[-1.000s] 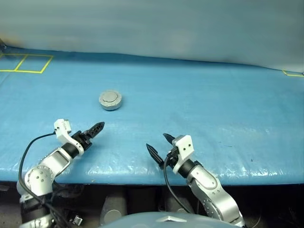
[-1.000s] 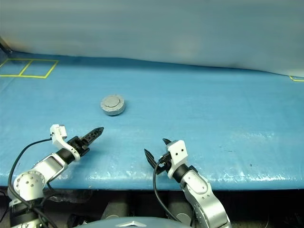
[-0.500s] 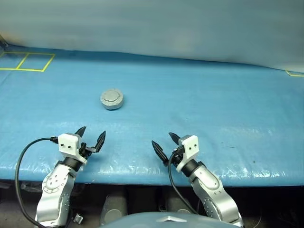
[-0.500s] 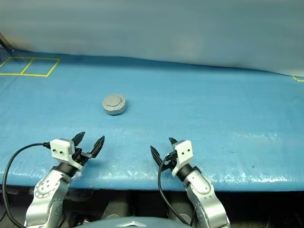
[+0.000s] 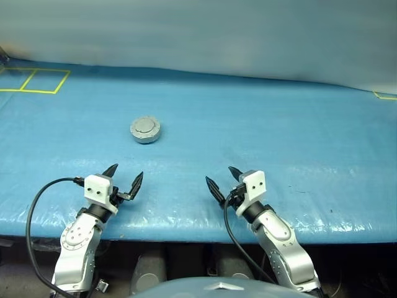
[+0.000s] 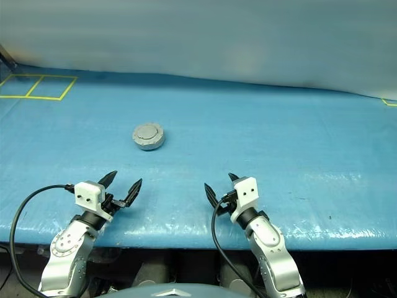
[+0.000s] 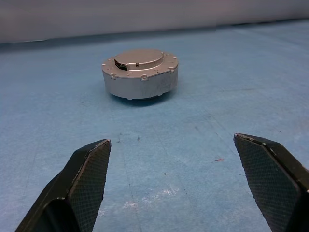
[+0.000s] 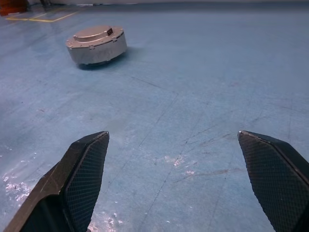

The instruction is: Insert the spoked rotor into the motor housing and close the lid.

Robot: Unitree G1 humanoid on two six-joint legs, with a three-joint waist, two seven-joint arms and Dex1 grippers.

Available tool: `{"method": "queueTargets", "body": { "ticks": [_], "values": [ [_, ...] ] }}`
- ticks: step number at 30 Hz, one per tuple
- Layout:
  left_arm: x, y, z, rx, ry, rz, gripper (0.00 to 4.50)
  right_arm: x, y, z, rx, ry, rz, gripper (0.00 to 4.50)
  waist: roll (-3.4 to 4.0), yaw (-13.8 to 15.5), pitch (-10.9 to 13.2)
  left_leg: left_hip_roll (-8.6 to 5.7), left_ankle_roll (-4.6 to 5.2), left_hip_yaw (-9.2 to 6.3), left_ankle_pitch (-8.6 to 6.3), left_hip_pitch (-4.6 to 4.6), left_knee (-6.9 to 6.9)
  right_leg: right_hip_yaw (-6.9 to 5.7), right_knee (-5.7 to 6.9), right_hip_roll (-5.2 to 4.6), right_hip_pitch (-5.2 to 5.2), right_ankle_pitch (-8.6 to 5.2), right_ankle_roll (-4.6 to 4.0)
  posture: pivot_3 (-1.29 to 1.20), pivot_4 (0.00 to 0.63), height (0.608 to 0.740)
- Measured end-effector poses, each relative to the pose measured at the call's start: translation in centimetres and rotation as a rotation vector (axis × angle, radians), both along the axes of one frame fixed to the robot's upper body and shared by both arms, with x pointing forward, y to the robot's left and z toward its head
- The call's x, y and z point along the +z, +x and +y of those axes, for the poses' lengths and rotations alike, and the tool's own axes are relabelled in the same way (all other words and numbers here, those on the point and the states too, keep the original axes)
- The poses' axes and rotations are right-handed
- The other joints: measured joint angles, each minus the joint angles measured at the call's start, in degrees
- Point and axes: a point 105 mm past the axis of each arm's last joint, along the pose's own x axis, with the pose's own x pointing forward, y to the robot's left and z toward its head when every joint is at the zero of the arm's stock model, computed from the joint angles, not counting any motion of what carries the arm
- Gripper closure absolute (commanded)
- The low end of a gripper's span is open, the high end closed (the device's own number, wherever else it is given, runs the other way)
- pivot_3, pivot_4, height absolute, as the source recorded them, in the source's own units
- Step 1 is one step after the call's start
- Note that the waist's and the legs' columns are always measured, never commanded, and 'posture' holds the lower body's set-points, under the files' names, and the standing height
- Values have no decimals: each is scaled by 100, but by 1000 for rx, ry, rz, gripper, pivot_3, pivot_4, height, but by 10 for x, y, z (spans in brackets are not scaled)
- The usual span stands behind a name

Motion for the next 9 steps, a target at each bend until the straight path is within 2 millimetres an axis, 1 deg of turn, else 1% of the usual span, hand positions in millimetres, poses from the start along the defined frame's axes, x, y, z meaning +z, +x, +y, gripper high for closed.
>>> {"method": "queueTargets", "body": {
  "ticks": [9],
  "values": [
    [0,0,1,7,12,1,43,-2,3,2,-14,-15,-12,0,0,-3,0,4,0,6,0,4,1,2,0,1,-3,0,1,0,150,740]
  ]
}}
